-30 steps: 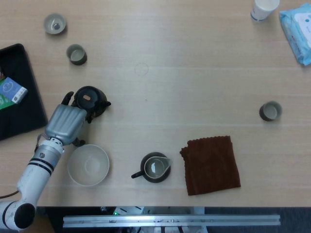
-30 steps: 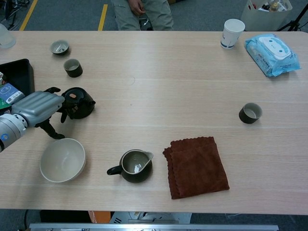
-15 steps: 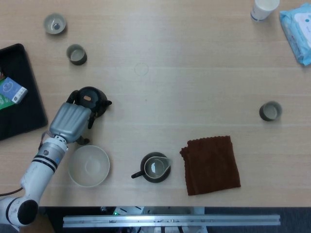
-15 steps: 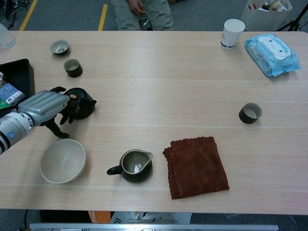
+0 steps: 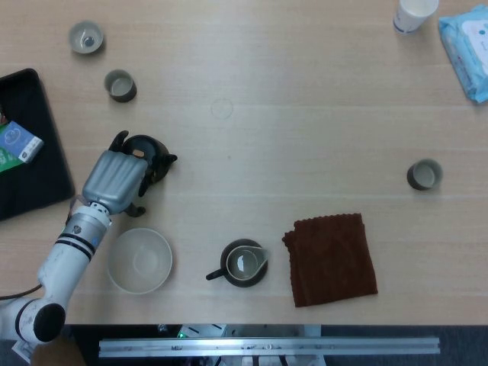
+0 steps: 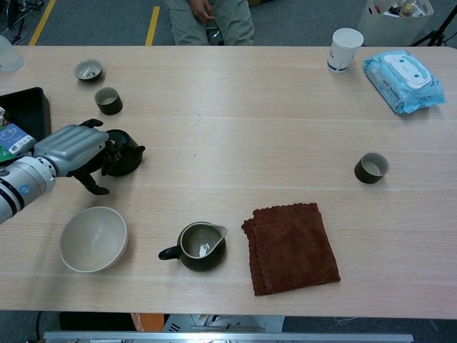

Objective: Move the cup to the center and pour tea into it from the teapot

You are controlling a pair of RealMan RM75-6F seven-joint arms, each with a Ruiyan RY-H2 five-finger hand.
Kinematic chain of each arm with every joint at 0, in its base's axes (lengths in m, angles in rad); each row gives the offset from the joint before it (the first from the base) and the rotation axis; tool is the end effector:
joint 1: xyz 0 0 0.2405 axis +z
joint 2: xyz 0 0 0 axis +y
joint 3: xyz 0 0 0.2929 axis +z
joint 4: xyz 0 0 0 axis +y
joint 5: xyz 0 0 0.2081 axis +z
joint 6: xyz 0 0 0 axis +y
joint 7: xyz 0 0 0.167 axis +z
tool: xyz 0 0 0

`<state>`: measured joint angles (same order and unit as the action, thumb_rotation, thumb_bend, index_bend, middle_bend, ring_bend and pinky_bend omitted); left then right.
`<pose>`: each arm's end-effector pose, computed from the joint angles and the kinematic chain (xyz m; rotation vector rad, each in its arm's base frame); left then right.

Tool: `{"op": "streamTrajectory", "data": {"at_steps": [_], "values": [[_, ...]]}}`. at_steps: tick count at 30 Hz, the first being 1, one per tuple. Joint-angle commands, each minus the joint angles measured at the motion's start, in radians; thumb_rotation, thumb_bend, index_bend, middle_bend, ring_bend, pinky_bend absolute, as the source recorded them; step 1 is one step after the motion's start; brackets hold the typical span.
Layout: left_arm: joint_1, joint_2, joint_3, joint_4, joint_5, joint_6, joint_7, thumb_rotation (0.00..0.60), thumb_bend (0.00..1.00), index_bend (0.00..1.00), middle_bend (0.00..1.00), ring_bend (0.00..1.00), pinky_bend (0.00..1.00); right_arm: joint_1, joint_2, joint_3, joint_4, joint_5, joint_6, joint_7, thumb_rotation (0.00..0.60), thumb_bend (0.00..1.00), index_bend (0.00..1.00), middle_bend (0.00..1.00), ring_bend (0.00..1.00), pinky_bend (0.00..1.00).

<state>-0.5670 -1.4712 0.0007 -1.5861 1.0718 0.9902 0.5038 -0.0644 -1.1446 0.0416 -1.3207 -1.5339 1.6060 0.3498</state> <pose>-0.2576 0.3091 -0.0235 -1.9236 -0.9996 -0.5906 -0.4056 -0.1489 0.2142 1.2416 -0.9416 0.9541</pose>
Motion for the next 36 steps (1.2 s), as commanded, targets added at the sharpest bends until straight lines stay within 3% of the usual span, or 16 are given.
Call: {"op": "streamTrajectory", "data": {"at_steps": [1,4,6,11,16,28,36], "values": [[-0.003,0.002,-0.004,0.0,-0.006,-0.002,0.001,0.6,0.08,0.75,0.93,0.69,0.02,0.0,0.0,0.002,0.001,0.002,0.001,0.001,0.6,0.09,0.35,0.33,0.24,0.32],[-0.006,0.005,-0.007,-0.001,-0.011,-0.005,0.001,0.599,0.08,0.77,0.96,0.72,0.02,0.0,0.0,0.004,0.001,0.004,0.001,0.003,0.6,0.09,0.35,0.33,0.24,0.32],[-0.007,0.009,-0.011,-0.004,-0.019,-0.01,-0.006,0.568,0.08,0.78,0.97,0.74,0.02,-0.001,0.001,0.006,0.001,0.006,0.002,0.005,0.6,0.09,0.35,0.33,0.24,0.32],[-0.012,0.024,-0.033,-0.014,-0.045,-0.022,-0.039,0.386,0.08,0.82,1.0,0.78,0.02,-0.002,0.0,0.008,0.003,0.007,0.005,0.008,0.6,0.09,0.35,0.33,0.24,0.32],[-0.011,0.036,-0.057,-0.019,-0.048,-0.01,-0.077,0.27,0.08,0.86,1.0,0.8,0.02,-0.002,-0.004,0.009,0.007,0.009,0.003,0.009,0.6,0.09,0.35,0.33,0.24,0.32],[0.009,0.029,-0.099,0.009,-0.042,0.04,-0.162,0.233,0.08,0.92,1.0,0.85,0.02,-0.002,0.001,0.008,-0.002,-0.005,0.016,0.008,0.6,0.09,0.35,0.33,0.24,0.32],[0.032,0.014,-0.135,0.01,-0.039,0.148,-0.144,0.222,0.08,0.99,1.0,0.92,0.06,-0.007,0.006,0.006,-0.015,-0.014,0.029,0.002,0.6,0.09,0.35,0.33,0.24,0.32]]}}
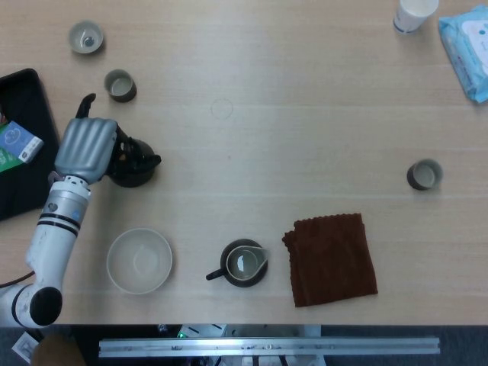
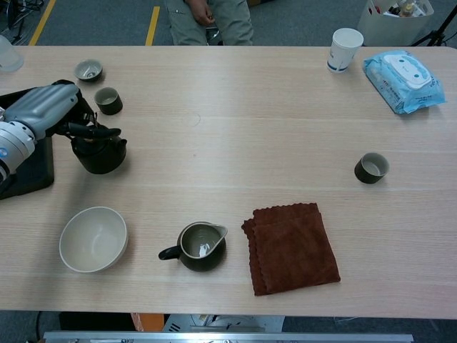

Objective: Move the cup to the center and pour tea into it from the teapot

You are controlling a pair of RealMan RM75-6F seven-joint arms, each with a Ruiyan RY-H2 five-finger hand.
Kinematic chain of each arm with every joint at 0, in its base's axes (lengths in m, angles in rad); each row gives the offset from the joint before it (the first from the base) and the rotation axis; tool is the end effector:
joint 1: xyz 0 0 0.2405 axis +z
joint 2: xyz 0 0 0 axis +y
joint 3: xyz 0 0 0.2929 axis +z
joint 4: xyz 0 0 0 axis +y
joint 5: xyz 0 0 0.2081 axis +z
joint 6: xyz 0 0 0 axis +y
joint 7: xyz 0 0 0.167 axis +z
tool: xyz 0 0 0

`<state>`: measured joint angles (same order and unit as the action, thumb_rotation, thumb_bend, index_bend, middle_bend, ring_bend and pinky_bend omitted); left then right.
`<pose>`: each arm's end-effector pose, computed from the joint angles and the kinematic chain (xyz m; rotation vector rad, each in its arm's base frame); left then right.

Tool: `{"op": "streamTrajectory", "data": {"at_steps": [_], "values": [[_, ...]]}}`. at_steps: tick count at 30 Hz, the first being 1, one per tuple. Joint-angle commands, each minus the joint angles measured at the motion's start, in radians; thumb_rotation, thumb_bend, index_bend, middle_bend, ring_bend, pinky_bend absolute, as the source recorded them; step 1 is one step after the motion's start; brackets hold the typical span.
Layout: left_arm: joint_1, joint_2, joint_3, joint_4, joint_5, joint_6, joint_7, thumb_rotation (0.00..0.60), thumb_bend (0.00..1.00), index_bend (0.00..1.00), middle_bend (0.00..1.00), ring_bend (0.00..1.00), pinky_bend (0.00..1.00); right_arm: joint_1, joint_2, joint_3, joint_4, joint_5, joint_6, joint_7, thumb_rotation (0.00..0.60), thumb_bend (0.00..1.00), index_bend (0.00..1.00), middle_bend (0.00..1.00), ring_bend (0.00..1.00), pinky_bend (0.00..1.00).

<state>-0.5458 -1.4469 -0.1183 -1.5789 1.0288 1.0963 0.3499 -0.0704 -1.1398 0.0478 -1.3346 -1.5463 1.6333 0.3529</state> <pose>-0.2567 0.3431 0.0199 -1.6307 -1.0969 -0.7928 -0.3996 -0.1478 0.2175 1.2353 -0.9242 0.9866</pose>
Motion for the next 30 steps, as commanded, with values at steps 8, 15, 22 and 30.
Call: {"op": "streamTrajectory", "data": {"at_steps": [8,15,22,30], "values": [[0.034,-0.067,-0.069,0.029,0.031,0.18,0.022,0.265,0.08,1.0,1.0,0.95,0.13,-0.001,0.003,-0.003,-0.011,-0.01,0.006,-0.006,0.6,0.09,0.35,0.33,0.24,0.32],[0.04,-0.086,-0.082,0.046,0.06,0.228,0.046,0.376,0.11,1.0,1.0,0.96,0.15,0.003,0.007,-0.01,-0.018,-0.026,0.008,-0.015,0.6,0.09,0.35,0.33,0.24,0.32],[0.05,-0.093,-0.084,0.063,0.095,0.258,0.049,0.507,0.2,1.0,1.0,0.96,0.15,0.009,0.009,-0.016,-0.024,-0.036,0.0,-0.029,0.6,0.09,0.35,0.33,0.24,0.32],[0.06,-0.09,-0.088,0.07,0.115,0.263,0.032,0.505,0.29,1.0,1.0,0.97,0.15,0.016,0.01,-0.023,-0.032,-0.048,-0.006,-0.043,0.6,0.09,0.35,0.33,0.24,0.32]]}}
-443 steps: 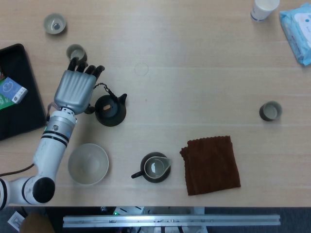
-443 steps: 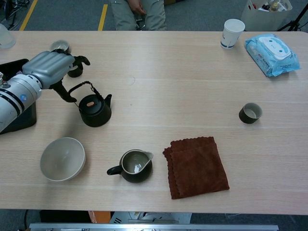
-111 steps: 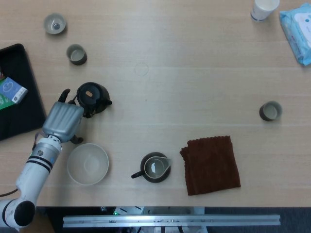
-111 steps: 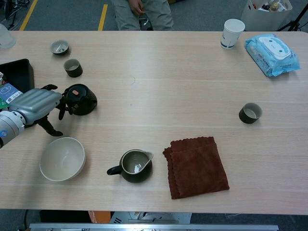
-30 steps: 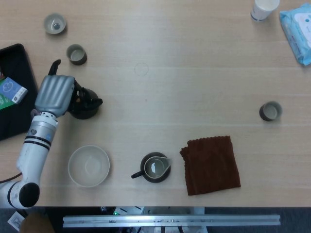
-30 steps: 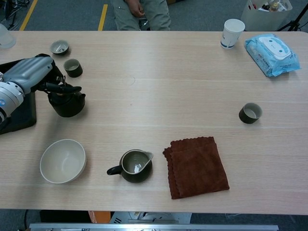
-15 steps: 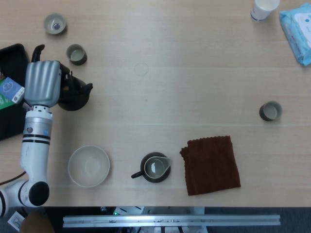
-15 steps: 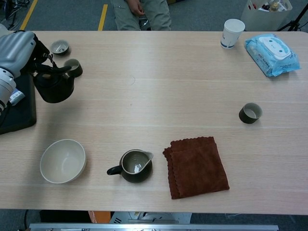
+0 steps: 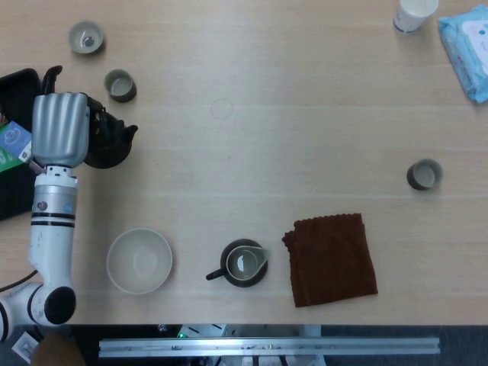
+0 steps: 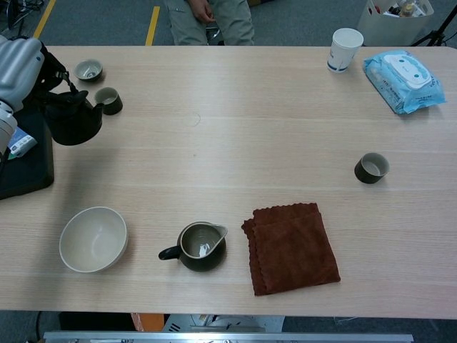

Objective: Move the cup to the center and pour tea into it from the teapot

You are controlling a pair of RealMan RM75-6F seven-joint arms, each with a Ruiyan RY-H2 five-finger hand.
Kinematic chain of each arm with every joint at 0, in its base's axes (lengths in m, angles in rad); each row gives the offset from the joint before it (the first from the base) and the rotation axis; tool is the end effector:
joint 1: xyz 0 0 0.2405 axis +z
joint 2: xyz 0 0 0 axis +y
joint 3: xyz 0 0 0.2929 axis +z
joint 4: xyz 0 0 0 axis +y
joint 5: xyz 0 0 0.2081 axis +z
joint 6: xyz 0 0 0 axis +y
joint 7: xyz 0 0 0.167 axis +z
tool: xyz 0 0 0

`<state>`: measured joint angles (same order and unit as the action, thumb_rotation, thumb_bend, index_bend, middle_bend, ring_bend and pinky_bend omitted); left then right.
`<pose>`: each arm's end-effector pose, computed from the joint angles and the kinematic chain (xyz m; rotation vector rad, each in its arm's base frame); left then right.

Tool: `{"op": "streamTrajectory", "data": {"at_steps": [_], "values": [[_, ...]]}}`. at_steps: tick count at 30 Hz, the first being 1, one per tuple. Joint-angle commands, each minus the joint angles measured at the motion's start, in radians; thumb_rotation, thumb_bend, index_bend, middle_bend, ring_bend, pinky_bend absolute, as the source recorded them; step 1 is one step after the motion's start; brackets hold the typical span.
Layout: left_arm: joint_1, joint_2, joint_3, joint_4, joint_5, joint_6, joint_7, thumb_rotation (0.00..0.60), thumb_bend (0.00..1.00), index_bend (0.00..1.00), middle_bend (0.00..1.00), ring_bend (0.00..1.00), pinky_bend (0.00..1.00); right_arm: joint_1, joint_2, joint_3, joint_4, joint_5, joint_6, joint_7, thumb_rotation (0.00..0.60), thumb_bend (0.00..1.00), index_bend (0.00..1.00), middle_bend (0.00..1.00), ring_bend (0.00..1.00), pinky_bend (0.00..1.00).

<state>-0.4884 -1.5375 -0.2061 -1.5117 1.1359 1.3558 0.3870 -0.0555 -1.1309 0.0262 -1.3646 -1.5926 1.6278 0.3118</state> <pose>-0.2468 0.3506 0.0492 -1.3863 -0.8849 -0.9650 -0.3887 -0.1504 0.2085 1.3069 -0.9207 0.9841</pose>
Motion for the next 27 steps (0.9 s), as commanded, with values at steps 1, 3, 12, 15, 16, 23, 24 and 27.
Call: {"op": "streamTrajectory", "data": {"at_steps": [1,3,12,15,16,23,24,27], "values": [[0.002,0.0,0.0,0.003,0.01,0.004,-0.006,0.505,0.31,1.0,1.0,0.97,0.15,0.001,0.001,-0.001,-0.002,-0.002,0.0,-0.003,0.6,0.09,0.35,0.33,0.24,0.32],[0.004,0.001,0.0,0.004,0.018,0.007,-0.012,0.48,0.34,1.0,1.0,0.97,0.15,0.003,0.002,-0.004,-0.003,-0.007,-0.001,-0.006,0.6,0.09,0.35,0.33,0.24,0.32],[0.017,0.038,0.014,-0.034,0.077,0.017,-0.022,0.388,0.35,1.0,1.0,0.96,0.15,0.036,0.024,-0.025,-0.032,-0.054,-0.039,-0.074,0.6,0.09,0.35,0.33,0.24,0.32],[0.023,0.056,0.021,-0.056,0.094,0.018,-0.022,0.388,0.35,1.0,1.0,0.96,0.15,0.054,0.036,-0.03,-0.05,-0.075,-0.054,-0.108,0.6,0.09,0.35,0.33,0.24,0.32],[0.025,0.061,0.023,-0.062,0.099,0.019,-0.019,0.386,0.35,1.0,1.0,0.96,0.15,0.059,0.04,-0.031,-0.056,-0.081,-0.059,-0.115,0.6,0.09,0.35,0.33,0.24,0.32],[0.03,0.094,0.04,-0.104,0.118,0.0,-0.007,0.395,0.35,1.0,1.0,0.95,0.15,0.101,0.063,-0.028,-0.099,-0.108,-0.09,-0.173,0.6,0.09,0.35,0.33,0.24,0.32],[0.03,0.097,0.042,-0.108,0.122,-0.002,-0.006,0.403,0.35,1.0,1.0,0.95,0.15,0.106,0.067,-0.027,-0.106,-0.109,-0.094,-0.182,0.6,0.09,0.35,0.33,0.24,0.32],[0.032,0.108,0.046,-0.12,0.134,-0.006,-0.008,0.413,0.35,1.0,1.0,0.95,0.15,0.123,0.082,-0.021,-0.137,-0.112,-0.11,-0.219,0.6,0.09,0.35,0.33,0.24,0.32]]}}
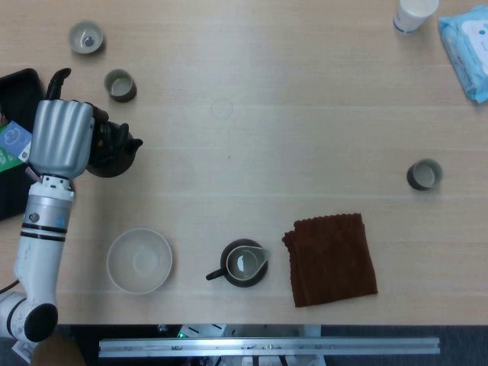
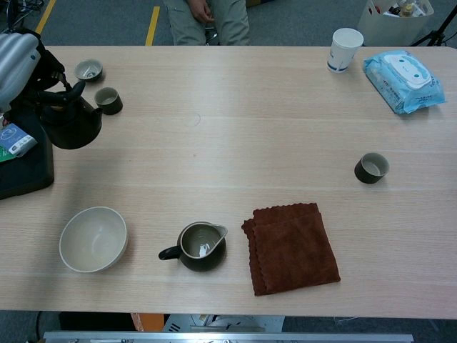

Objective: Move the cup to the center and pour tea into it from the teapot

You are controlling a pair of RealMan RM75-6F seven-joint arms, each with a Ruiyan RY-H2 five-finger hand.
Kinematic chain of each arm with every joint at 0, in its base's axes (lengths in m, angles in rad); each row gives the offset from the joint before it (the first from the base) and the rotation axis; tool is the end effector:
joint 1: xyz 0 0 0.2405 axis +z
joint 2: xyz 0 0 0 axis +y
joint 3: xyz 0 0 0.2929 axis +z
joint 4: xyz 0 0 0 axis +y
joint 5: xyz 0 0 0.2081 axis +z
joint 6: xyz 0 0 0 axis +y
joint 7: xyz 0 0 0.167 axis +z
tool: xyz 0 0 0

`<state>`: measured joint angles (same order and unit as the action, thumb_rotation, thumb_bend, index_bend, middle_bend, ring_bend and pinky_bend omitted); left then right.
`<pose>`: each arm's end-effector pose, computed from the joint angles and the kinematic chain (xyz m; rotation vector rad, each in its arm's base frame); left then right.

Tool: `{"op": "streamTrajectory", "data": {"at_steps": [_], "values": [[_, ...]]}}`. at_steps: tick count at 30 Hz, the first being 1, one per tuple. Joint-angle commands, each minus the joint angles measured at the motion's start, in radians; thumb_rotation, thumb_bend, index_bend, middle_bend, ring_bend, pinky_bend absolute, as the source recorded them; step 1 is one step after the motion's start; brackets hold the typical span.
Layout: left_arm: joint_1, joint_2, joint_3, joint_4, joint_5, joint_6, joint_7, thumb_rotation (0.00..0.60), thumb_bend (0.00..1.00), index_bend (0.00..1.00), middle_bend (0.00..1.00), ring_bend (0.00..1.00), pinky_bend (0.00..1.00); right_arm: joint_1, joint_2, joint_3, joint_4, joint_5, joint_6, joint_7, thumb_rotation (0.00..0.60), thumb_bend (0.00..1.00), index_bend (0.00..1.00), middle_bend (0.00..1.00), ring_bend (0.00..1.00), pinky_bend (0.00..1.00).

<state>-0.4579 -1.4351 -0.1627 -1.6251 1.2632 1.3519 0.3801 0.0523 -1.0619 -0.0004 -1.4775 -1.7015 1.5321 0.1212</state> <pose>-0.2334 0.3305 0.0687 -1.5004 -0.8189 -1.0088 -0.3503 -0.1839 0.1940 1.5664 -0.8093 0.9146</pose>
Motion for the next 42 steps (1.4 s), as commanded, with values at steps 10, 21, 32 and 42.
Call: {"op": "streamTrajectory", "data": {"at_steps": [10,21,32,42], "values": [[0.002,0.027,0.011,-0.031,0.022,-0.019,0.011,0.417,0.35,1.0,1.0,0.93,0.15,0.086,0.073,0.022,-0.173,0.011,-0.114,-0.131,0.6,0.09,0.31,0.3,0.23,0.32],[0.006,0.04,0.012,-0.036,0.034,-0.025,0.006,0.396,0.35,0.99,1.0,0.92,0.15,0.162,0.104,0.02,-0.272,0.11,-0.304,-0.291,0.6,0.08,0.27,0.27,0.2,0.32],[0.02,0.069,0.021,-0.07,0.059,-0.016,0.0,0.386,0.35,0.98,1.0,0.92,0.15,0.257,0.003,0.033,-0.212,0.218,-0.473,-0.465,0.6,0.05,0.26,0.26,0.2,0.32],[0.037,0.097,0.031,-0.104,0.069,-0.009,-0.003,0.384,0.35,0.98,1.0,0.92,0.15,0.315,-0.118,0.026,-0.093,0.327,-0.58,-0.561,0.6,0.05,0.26,0.26,0.19,0.32]]}}
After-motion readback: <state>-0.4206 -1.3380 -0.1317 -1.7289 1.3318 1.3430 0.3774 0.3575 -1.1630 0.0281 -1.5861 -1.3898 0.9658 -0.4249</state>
